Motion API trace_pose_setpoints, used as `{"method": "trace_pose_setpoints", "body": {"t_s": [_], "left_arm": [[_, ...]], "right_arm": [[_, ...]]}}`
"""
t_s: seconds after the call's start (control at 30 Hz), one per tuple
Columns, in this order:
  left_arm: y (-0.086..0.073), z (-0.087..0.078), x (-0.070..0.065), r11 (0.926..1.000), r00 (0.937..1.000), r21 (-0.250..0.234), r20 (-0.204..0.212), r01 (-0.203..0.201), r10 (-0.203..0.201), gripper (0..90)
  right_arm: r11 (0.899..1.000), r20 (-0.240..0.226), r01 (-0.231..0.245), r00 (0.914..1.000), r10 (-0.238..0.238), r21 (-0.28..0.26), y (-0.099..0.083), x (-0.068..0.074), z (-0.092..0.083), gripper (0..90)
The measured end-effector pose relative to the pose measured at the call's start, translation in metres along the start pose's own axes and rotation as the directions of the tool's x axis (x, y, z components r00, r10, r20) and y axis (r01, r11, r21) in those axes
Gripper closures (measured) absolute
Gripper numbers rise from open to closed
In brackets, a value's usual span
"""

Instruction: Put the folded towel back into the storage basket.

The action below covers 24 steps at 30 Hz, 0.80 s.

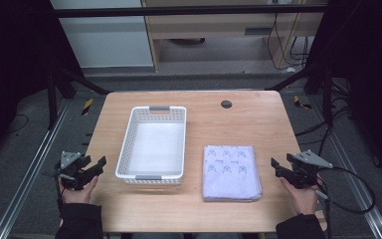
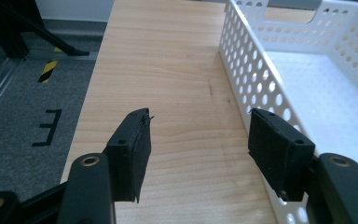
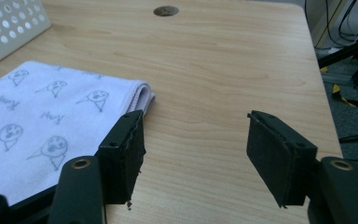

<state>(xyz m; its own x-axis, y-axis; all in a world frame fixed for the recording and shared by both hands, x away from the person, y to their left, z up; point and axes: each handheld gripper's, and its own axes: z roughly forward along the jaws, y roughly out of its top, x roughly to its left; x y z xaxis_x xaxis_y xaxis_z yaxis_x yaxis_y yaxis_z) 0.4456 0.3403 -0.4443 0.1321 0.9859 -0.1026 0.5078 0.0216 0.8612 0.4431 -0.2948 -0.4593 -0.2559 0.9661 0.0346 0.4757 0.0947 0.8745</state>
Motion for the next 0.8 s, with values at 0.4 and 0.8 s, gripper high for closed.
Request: {"method": "trace_pose_setpoints", "body": {"t_s": [0.4,0.8], "left_arm": [[0.011,-0.013,-0.029,0.9987,0.9979,-0.044,0.057,-0.026,0.029,40.7],[0.013,-0.016,-0.062,0.9961,0.9908,-0.041,0.108,-0.078,0.082,37.8]], "right_arm": [[1.000,-0.037,0.013,0.9992,-0.014,-0.012,0.012,0.004,-0.010,43.2],[0.999,-0.063,0.018,0.9978,-0.020,-0.043,0.024,0.007,-0.018,45.8]]}}
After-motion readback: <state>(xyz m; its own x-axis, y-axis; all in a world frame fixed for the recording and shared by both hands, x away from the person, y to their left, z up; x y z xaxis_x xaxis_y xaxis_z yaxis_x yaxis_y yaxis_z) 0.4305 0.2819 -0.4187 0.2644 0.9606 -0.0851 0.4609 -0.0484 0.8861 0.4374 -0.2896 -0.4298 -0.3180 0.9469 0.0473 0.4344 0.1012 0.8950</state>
